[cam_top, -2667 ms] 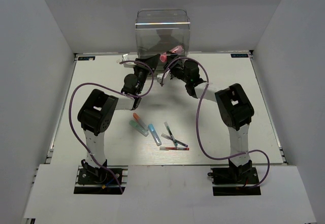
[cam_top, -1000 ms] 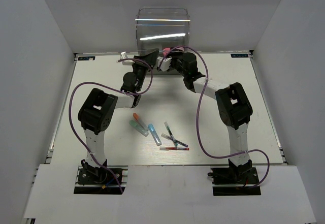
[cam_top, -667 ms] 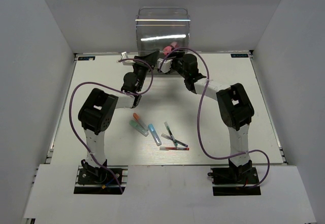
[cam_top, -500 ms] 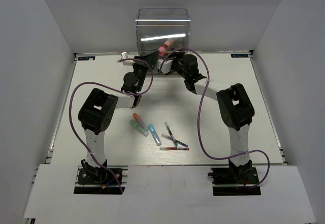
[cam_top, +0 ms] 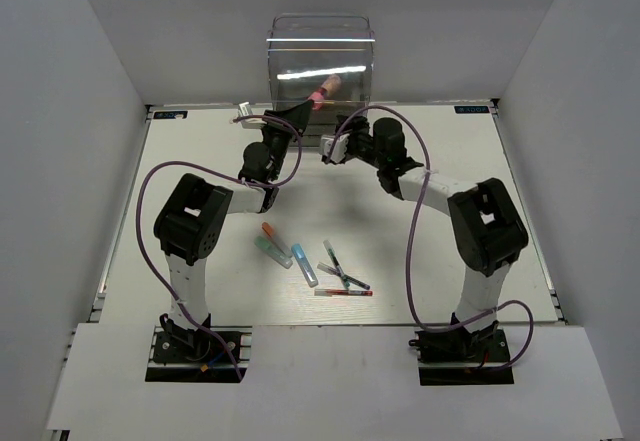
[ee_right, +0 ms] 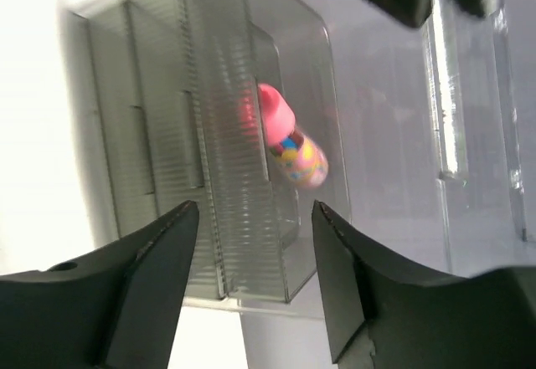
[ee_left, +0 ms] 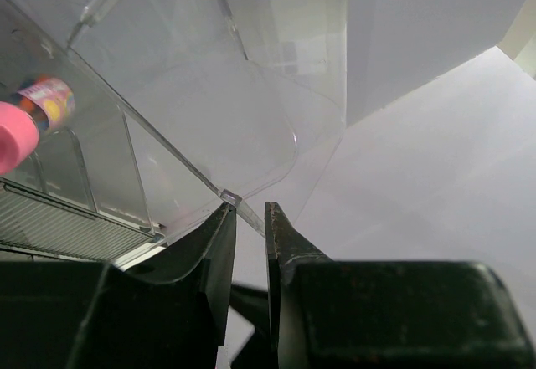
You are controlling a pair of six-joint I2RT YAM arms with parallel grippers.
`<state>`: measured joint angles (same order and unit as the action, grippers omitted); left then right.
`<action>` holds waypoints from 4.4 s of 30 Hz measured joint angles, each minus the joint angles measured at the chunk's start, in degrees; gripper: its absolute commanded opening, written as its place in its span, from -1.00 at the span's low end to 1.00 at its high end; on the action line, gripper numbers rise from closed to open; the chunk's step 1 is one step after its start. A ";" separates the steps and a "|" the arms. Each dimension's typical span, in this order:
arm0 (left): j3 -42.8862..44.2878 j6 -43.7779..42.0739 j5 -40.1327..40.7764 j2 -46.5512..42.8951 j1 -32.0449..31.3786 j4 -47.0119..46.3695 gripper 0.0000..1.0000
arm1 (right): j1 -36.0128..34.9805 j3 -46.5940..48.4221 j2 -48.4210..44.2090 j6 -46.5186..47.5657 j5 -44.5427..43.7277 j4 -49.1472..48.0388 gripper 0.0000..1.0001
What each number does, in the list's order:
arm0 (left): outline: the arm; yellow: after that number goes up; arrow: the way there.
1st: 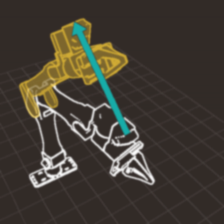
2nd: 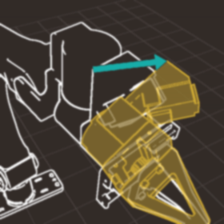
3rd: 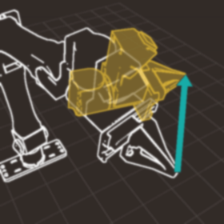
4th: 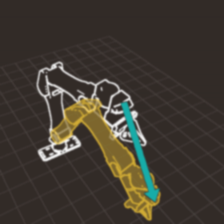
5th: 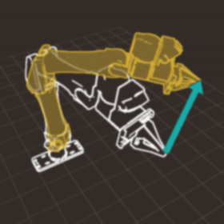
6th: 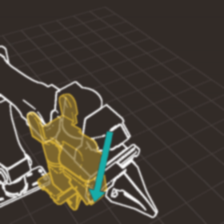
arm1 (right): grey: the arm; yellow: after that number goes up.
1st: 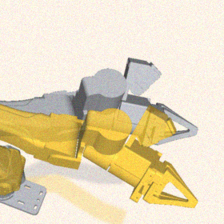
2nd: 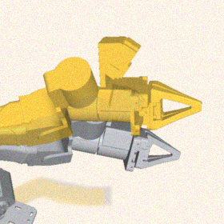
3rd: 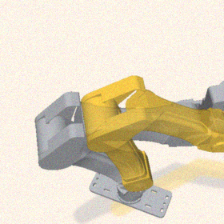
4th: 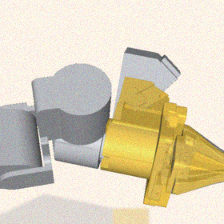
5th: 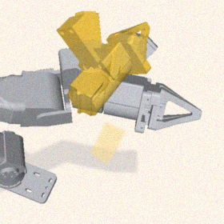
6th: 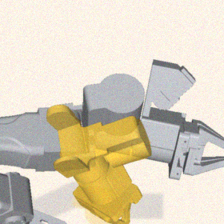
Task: Sort the stationery into containers
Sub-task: Place the stationery in the drawer, then close the drawer at the center of the board, then open the drawer at the center of the board.
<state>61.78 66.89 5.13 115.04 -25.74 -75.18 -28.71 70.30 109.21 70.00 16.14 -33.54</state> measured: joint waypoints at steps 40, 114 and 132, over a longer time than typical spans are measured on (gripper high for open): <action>-3.26 0.68 4.46 5.09 -1.03 7.48 0.14 | 5.29 -27.45 -31.01 -39.89 -0.74 22.71 -0.50; 12.44 10.23 10.27 21.59 -0.57 9.60 -1.00 | 9.20 -27.89 -32.65 -41.31 2.25 24.20 -0.25; -3.76 10.54 7.96 14.27 -2.16 1.36 -1.00 | 8.96 -26.62 -31.10 -42.40 10.69 30.62 0.03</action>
<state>58.02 77.43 13.08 129.32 -27.90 -73.82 -19.75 43.68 78.11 27.59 26.83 -2.92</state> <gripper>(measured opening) 0.193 0.513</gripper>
